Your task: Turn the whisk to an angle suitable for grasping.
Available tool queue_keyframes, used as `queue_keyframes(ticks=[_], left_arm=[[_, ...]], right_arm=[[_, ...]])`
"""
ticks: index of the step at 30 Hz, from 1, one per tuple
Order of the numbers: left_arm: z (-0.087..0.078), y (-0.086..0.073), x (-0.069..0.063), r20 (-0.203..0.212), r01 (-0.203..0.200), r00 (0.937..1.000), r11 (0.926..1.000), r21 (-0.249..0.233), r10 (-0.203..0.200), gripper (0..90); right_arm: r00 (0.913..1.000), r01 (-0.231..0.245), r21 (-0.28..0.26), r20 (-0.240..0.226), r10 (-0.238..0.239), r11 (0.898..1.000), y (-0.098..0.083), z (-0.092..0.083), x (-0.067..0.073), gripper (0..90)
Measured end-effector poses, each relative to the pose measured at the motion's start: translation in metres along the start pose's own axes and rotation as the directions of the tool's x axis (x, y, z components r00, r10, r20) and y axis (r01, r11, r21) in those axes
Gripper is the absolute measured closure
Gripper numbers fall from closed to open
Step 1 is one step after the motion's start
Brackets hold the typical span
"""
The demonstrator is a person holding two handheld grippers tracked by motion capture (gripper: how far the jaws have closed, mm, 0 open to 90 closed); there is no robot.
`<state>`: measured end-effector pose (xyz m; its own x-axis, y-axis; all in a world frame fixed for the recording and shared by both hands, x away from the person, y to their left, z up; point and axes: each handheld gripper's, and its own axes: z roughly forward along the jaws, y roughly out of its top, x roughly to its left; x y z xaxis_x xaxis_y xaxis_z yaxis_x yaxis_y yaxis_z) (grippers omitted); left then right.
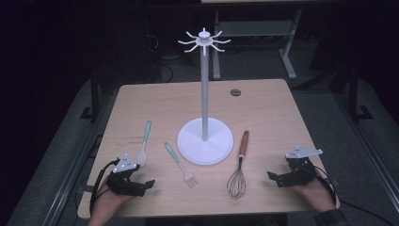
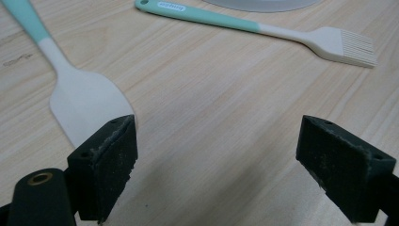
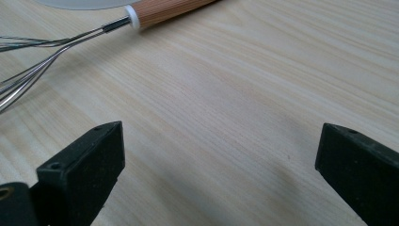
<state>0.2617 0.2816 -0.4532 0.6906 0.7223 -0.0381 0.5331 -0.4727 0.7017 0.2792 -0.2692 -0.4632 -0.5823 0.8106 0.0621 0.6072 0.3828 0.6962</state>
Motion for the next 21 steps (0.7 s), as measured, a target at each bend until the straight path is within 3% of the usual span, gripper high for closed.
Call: queue_keyframes(ticks=[13, 16, 17, 18, 19, 20, 21], left_arm=[[0.001, 0.0, 0.0, 0.009, 0.006, 0.9999, 1.0, 0.007, -0.007, 12.9], [0.001, 0.0, 0.0, 0.009, 0.017, 0.9998, 0.9998, 0.003, -0.017, 13.0], [0.001, 0.0, 0.0, 0.009, 0.017, 0.9998, 0.9998, 0.003, -0.017, 13.0], [0.001, 0.0, 0.0, 0.009, 0.02, 0.9998, 0.9998, 0.0, -0.02, 13.1], [0.001, 0.0, 0.0, 0.009, 0.02, 0.9998, 0.9998, 0.0, -0.02, 13.2], [0.001, 0.0, 0.0, 0.01, 0.021, 0.9997, 0.9998, 0.001, -0.021, 13.3], [0.001, 0.0, 0.0, 0.01, 0.021, 0.9997, 0.9998, 0.001, -0.021, 13.4]], right_arm=[[0.9996, -0.027, -0.019, -0.005, 0.027, 0.999, 0.006, -0.005, -0.005, 14.8], [0.999, -0.039, -0.036, -0.023, 0.038, 0.999, 0.011, -0.008, -0.006, 31.6], [0.999, -0.039, -0.036, -0.023, 0.038, 0.999, 0.011, -0.008, -0.006, 31.6], [0.9992, -0.025, -0.044, -0.033, 0.024, 0.999, 0.015, -0.009, -0.004, 46.8], [0.9992, -0.025, -0.044, -0.033, 0.024, 0.999, 0.015, -0.009, -0.004, 46.8], [0.9986, -0.014, -0.047, -0.051, 0.011, 0.999, 0.018, -0.01, -0.003, 59.3], [0.9983, -0.007, -0.049, -0.059, 0.004, 0.999, 0.02, -0.009, -0.002, 65.9]])
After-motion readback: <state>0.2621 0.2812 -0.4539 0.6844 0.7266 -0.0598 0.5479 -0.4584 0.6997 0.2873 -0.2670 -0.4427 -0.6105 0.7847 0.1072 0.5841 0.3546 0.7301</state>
